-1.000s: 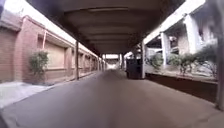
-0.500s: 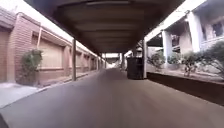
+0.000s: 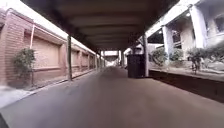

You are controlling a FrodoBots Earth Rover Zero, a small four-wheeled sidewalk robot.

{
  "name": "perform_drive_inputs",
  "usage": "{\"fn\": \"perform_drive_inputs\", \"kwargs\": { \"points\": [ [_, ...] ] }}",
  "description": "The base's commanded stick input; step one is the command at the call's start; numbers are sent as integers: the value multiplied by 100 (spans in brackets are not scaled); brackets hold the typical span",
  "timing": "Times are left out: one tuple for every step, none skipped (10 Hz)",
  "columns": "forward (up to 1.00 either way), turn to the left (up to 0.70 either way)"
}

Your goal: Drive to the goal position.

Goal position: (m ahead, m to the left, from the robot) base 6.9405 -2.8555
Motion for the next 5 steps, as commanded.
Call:
{"fn": "perform_drive_inputs", "kwargs": {
  "points": [
    [70,0],
    [70,0],
    [70,0],
    [70,0],
    [70,0]
  ]
}}
